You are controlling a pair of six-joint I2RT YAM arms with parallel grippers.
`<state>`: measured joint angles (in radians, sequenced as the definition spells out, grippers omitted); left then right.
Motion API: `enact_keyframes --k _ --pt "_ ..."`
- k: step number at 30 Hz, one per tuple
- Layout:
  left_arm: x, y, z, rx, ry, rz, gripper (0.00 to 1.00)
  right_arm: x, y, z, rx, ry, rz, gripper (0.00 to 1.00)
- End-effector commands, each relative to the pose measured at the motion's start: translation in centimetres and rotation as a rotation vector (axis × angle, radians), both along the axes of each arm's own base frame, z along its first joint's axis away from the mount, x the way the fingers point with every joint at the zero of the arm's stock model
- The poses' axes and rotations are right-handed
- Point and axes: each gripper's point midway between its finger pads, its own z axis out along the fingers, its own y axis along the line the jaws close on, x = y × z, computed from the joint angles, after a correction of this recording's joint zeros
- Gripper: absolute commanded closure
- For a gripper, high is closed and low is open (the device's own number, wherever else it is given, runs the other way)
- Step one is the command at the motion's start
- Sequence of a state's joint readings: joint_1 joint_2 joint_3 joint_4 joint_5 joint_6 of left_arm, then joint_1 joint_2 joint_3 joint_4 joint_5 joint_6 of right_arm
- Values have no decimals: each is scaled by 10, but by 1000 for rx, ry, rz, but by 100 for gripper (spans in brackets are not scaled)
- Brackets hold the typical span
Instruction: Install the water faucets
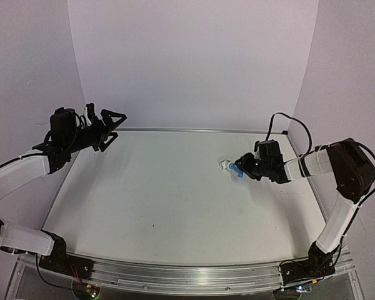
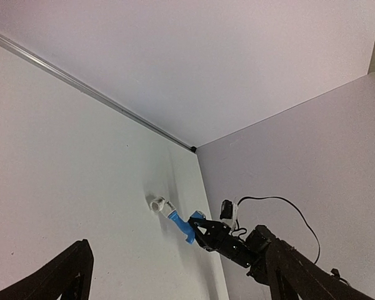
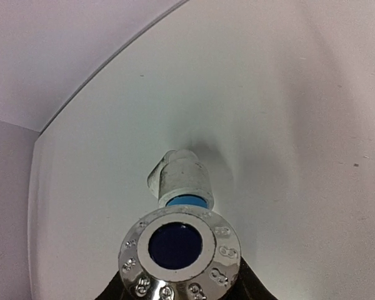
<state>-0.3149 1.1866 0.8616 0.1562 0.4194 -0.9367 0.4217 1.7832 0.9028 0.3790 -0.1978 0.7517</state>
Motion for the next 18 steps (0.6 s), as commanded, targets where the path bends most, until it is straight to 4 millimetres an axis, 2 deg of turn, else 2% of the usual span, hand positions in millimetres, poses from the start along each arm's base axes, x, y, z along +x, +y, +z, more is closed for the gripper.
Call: enact_keyframes --k 1,7,8,10,11,13,18 --pt "2 -1 15 9 -54 -12 1 -3 -20 14 -12 -46 -71 100" --pt "5 -4 9 11 -36 -22 1 -29 -10 3 78 20 -69 98" --pt "5 -4 8 10 -30 -25 1 -39 -12 -6 75 45 -94 89" --pt "8 -5 3 10 -16 -25 1 -54 -12 -19 80 78 -127 86" --pt "9 -7 1 9 -9 -28 1 -59 -9 -23 74 81 -131 80" --pt "11 -8 0 9 -4 -34 1 -63 -7 -30 71 98 -138 70" --pt "13 -11 3 7 -7 -53 0 -72 -13 -38 66 144 -180 57"
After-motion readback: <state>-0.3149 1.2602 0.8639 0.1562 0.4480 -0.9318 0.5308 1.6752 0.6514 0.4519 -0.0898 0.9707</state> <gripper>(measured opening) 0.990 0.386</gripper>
